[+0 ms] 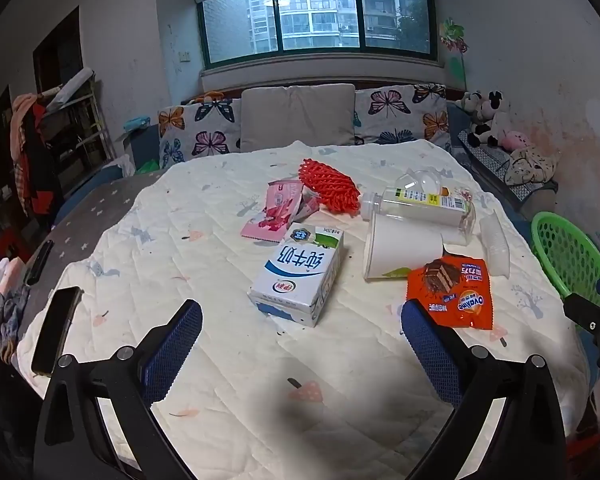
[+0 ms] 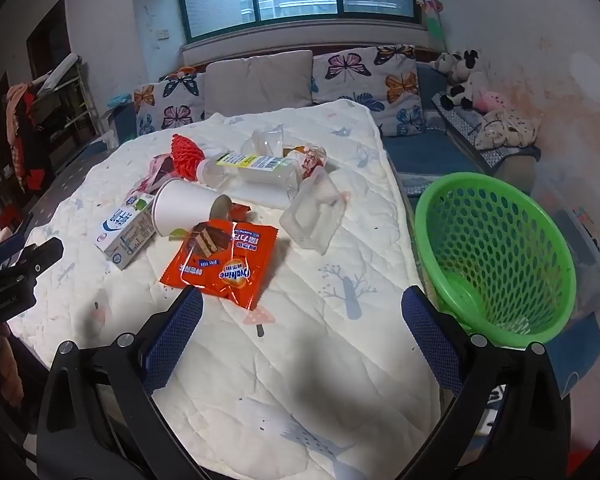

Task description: Collect trash

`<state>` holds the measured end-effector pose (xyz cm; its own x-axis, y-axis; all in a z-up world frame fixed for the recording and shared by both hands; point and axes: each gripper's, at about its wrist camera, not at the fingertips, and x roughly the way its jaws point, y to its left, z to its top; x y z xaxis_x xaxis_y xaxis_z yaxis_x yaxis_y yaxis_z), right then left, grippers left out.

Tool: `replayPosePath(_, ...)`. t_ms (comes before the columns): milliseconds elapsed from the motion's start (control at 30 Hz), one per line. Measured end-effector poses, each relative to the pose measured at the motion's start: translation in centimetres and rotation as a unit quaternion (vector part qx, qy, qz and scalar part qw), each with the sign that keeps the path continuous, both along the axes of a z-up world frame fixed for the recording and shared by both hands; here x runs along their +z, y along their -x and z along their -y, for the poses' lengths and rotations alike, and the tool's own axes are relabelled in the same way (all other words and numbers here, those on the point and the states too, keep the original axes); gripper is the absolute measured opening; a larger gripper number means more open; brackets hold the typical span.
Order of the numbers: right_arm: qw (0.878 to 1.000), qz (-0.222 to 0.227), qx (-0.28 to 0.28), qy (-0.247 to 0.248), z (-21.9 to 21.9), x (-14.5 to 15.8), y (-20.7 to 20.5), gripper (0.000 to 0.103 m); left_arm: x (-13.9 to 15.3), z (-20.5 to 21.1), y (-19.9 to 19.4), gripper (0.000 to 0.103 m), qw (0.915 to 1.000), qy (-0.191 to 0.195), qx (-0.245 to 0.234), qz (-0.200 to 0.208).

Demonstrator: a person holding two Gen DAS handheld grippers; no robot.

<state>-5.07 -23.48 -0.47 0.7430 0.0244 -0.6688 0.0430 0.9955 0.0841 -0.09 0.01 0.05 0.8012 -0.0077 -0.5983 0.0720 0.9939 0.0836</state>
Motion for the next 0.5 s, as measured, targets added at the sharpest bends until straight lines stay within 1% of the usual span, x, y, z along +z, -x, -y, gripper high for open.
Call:
replayPosePath(100,1.000,-0.001,0.001,-0.001,-0.03,0.02,0.02,0.099,0.10,0.10,0.36,0.097,1.0000,-0.002,0.000,0.005)
replayPosePath(133,1.000,-0.001,0.001,-0.001,-0.04,0.05,0.04,0.099,0.04,0.03,0.13,0.097,1.0000,0.004,-0.003,-0.007)
replayPosePath(267,1.000,0.001,0.001,-0.003,-0.01,0.16,0.04,0.099,0.24,-0.38,0.42,0.097,1.0000,0.000,0.000,-0.007)
replayPosePath(500,1.000,0.001,0.001,-0.002,-0.33,0.30,-0.08,0.099,0.30,-0.08,-0.26,0.097,1.0000,-0.002,0.002,-0.007)
